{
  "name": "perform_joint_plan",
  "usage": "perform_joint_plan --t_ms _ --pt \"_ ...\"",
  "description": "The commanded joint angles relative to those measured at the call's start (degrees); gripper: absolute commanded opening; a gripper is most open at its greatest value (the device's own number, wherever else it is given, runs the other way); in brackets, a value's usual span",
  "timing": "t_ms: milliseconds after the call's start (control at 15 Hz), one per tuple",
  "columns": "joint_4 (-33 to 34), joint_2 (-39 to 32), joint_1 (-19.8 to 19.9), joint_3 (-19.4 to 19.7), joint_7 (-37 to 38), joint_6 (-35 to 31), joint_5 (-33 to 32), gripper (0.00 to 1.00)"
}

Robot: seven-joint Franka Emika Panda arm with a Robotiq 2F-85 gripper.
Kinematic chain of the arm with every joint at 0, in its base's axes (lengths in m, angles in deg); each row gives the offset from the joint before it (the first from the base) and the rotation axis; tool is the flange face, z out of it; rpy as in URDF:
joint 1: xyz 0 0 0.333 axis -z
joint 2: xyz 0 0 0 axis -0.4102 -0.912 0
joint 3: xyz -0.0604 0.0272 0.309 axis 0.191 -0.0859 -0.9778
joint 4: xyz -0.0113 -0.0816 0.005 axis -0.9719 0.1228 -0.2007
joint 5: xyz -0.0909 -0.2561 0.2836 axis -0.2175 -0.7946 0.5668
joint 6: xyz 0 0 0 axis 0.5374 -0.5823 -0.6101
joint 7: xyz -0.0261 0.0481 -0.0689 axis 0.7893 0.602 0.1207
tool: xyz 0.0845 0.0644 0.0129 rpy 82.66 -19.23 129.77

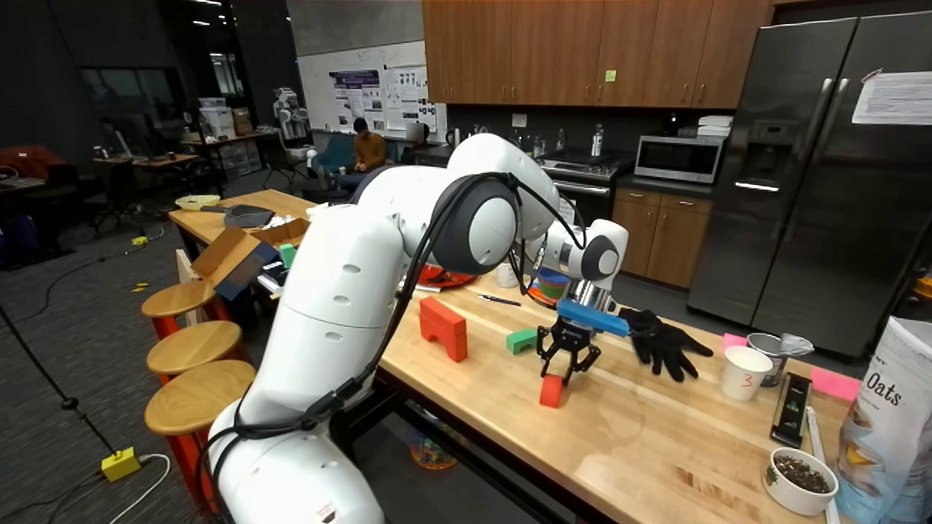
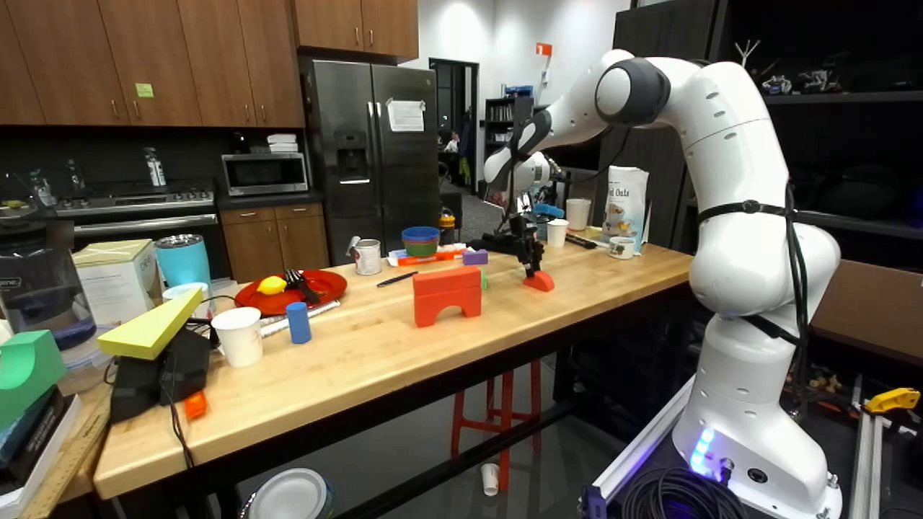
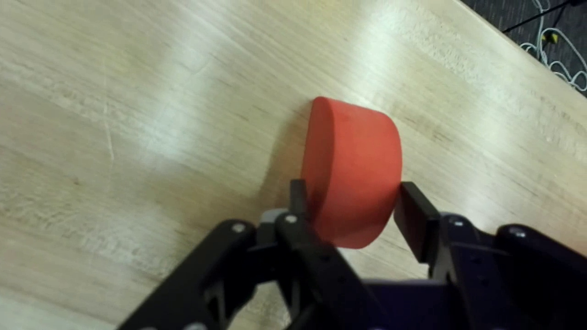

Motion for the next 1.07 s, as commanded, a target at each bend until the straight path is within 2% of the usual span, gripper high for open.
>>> perform_joint_plan --t_ms 0,67,267,533,800,1000 --pt "0.57 0.06 0.28 -0.31 1.01 2.03 0.32 0.21" --pt "0.57 0.04 0.3 -0.32 1.03 2.24 0.42 0.16" --pt "1.15 -0.5 0.65 -0.49 -0.01 2.63 0.91 0.16" --pt "1.53 -0.54 2.42 -0.53 -5.9 0.3 1.49 0.16" --pt "1.54 1.54 2.83 0.6 -11.06 -2.91 -2.68 0.16" --pt "2.11 3.29 1.89 1.33 -15.66 -5.25 -9.56 0.16"
